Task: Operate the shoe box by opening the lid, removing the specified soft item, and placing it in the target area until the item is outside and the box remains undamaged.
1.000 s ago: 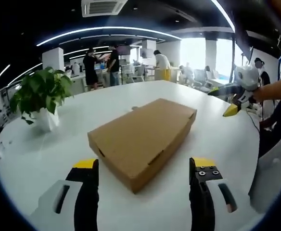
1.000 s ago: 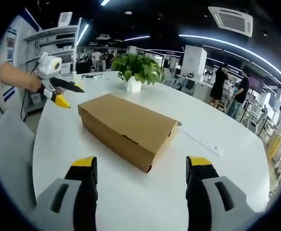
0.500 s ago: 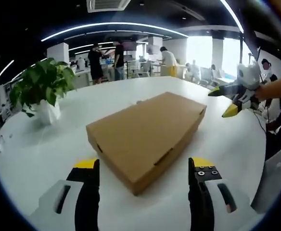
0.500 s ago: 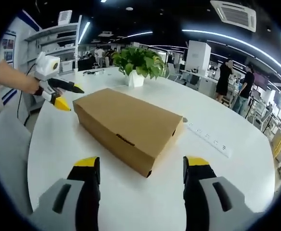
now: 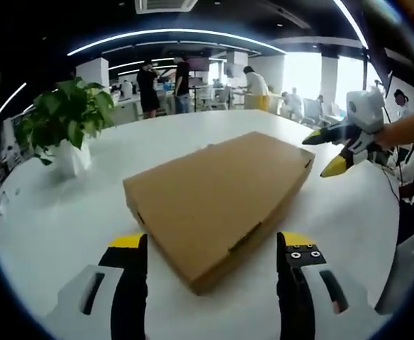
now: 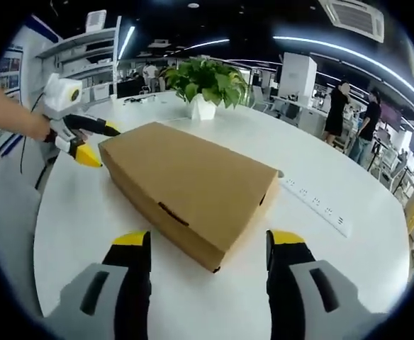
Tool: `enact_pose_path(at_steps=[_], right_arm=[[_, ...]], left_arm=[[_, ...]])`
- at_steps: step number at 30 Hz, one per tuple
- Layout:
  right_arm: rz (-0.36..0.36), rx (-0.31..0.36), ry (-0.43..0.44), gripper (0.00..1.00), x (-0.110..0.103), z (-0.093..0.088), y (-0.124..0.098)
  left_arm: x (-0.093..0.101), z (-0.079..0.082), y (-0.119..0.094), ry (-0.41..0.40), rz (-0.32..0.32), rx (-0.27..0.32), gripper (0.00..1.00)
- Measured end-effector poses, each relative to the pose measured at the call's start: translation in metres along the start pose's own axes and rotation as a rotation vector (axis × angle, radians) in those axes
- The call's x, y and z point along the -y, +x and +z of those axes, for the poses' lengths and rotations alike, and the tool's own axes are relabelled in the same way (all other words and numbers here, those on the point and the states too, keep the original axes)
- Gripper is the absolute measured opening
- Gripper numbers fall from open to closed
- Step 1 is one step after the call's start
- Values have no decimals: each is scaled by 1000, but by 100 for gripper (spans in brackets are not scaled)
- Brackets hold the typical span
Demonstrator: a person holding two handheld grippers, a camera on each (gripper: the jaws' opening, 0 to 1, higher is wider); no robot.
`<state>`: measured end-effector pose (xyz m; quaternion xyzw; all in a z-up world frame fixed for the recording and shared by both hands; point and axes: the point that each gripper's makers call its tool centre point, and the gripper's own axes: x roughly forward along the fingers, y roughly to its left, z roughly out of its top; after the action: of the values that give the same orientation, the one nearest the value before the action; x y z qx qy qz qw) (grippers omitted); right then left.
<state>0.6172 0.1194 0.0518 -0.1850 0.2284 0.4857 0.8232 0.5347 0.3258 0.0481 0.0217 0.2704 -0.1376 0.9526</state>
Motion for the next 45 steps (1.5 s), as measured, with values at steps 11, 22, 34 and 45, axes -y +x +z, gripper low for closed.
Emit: enact_pose_path(at_steps=[11,22,34,45], right_arm=[[18,-4,10,60,-2,7,20],[39,-25,44,60,0,-2,29],[23,-25,57,59,-6,-2,28],[8,-24,86,58,-17,-4,22]], left_arm=[[-5,-4,9,-14,30,-12,74],[-5,-5,12,-23,40,-9,73],[-2,-5,10,-11,25,-28,72],[-2,-6,5,4,-6,-60,71]])
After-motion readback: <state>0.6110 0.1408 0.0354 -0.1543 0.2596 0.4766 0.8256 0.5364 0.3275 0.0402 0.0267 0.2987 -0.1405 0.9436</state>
